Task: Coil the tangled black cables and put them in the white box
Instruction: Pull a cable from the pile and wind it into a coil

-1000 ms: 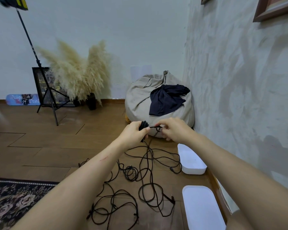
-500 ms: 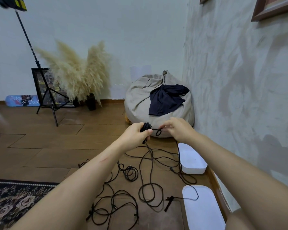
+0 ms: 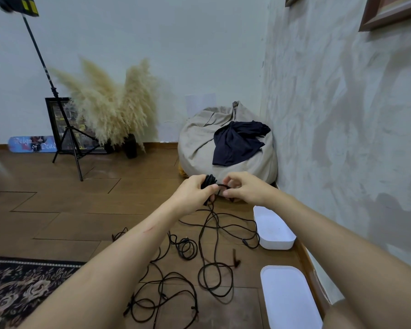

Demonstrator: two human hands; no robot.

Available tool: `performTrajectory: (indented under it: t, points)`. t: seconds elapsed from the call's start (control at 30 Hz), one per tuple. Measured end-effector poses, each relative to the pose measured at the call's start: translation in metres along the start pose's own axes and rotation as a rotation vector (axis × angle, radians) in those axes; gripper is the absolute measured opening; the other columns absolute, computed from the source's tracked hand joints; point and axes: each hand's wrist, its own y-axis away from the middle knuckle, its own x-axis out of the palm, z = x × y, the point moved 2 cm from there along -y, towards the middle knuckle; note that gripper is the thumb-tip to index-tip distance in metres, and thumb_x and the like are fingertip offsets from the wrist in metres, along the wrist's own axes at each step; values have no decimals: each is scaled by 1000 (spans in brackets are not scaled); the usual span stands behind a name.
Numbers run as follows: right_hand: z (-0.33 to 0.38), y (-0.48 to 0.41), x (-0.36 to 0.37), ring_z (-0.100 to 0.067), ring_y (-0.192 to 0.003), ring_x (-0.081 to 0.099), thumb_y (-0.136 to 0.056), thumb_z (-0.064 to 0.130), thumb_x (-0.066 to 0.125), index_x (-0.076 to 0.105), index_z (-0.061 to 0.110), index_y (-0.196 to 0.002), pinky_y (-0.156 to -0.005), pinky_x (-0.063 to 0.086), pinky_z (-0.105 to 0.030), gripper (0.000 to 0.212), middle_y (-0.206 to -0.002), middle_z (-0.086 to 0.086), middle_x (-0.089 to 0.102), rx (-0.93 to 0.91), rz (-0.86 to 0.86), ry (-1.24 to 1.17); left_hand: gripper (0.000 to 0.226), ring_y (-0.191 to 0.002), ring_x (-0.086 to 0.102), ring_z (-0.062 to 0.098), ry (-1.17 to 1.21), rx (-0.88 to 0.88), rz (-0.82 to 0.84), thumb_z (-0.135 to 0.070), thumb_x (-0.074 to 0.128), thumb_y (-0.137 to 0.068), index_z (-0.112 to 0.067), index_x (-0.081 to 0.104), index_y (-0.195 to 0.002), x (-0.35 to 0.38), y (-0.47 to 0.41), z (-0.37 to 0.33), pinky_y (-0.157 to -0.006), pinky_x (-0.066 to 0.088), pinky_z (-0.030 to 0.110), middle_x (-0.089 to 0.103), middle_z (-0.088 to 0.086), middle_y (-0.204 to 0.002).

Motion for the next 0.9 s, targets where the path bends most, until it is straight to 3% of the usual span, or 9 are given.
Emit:
performTrajectory:
  t: [0.1, 0.17, 0.33, 0.4, 0.47, 0.53, 0.67, 0.8, 0.9]
  points:
    - [-2, -2, -8, -12, -68, 54, -91, 21, 74, 63, 18, -110, -64, 44, -24, 22, -76, 2, 58, 59, -35, 85, 22, -75, 66, 14, -16, -15, -59, -33, 55, -104, -15, 66, -96, -5, 0, 0, -79, 55, 39, 71, -4, -80]
    - [-5, -2, -19, -15, -70, 51, -92, 23, 72, 67, 19, -102, -62, 38, -28, 12, -72, 2, 55, 72, -100, 181, 24, -81, 69, 20, -12, -27, -97, -33, 54, -105, -14, 65, -95, -11, 0, 1, -82, 56, 41, 72, -3, -81]
    - [-4, 7, -27, -15, -76, 60, -98, 16, 65, 69, 9, -105, -80, 51, -35, 12, -86, -9, 64, 52, -86, -219, 28, -87, 68, 24, 9, 12, -87, -34, 53, -105, -12, 66, -91, -14, 2, 2, -88, 54, 46, 73, 1, -85]
    - [3, 9, -22, -10, -64, 55, -101, 20, 62, 66, 5, -110, -68, 50, -32, 19, -78, -6, 60, 70, -17, -338, 27, -84, 67, 22, 42, 45, -77, -34, 54, -105, -14, 66, -92, -8, 2, 0, -88, 54, 48, 72, -1, -83]
    - [13, 8, -24, -6, -56, 46, -103, 25, 58, 69, 6, -107, -58, 40, -24, 22, -70, 0, 55, -14, -46, -185, 24, -80, 65, 14, 73, 86, -67, -35, 54, -104, -19, 66, -91, -3, 2, -6, -86, 54, 46, 70, -6, -80]
    - [20, 5, -30, -5, -58, 44, -103, 24, 58, 72, 11, -98, -60, 37, -24, 20, -67, 3, 54, -136, -141, -2, 23, -79, 63, 7, 93, 121, -63, -34, 54, -105, -21, 65, -91, 0, 2, -13, -84, 53, 40, 68, -8, -80]
    - [26, 3, -38, -5, -64, 51, -101, 25, 60, 72, 21, -89, -65, 41, -25, 17, -66, 9, 58, -234, -209, 13, 25, -82, 60, 1, 83, 147, -1, -35, 51, -107, -21, 64, -92, 4, 4, -24, -85, 49, 32, 65, -10, -85]
    - [24, 1, -38, -4, -66, 53, -99, 25, 64, 71, 27, -86, -68, 43, -25, 15, -66, 13, 61, -255, -278, -10, 28, -93, 65, 16, 120, 178, 76, -31, 45, -108, -10, 64, -104, 11, 6, -34, -97, 50, 43, 69, -7, -88]
    - [18, 3, -40, -7, -68, 53, -97, 25, 69, 74, 18, -92, -67, 43, -24, 10, -71, -2, 62, -215, -327, -121, 31, -99, 63, 27, 162, 233, 70, -29, 45, -108, -6, 65, -98, 10, 7, -40, -99, 47, 46, 68, -4, -89]
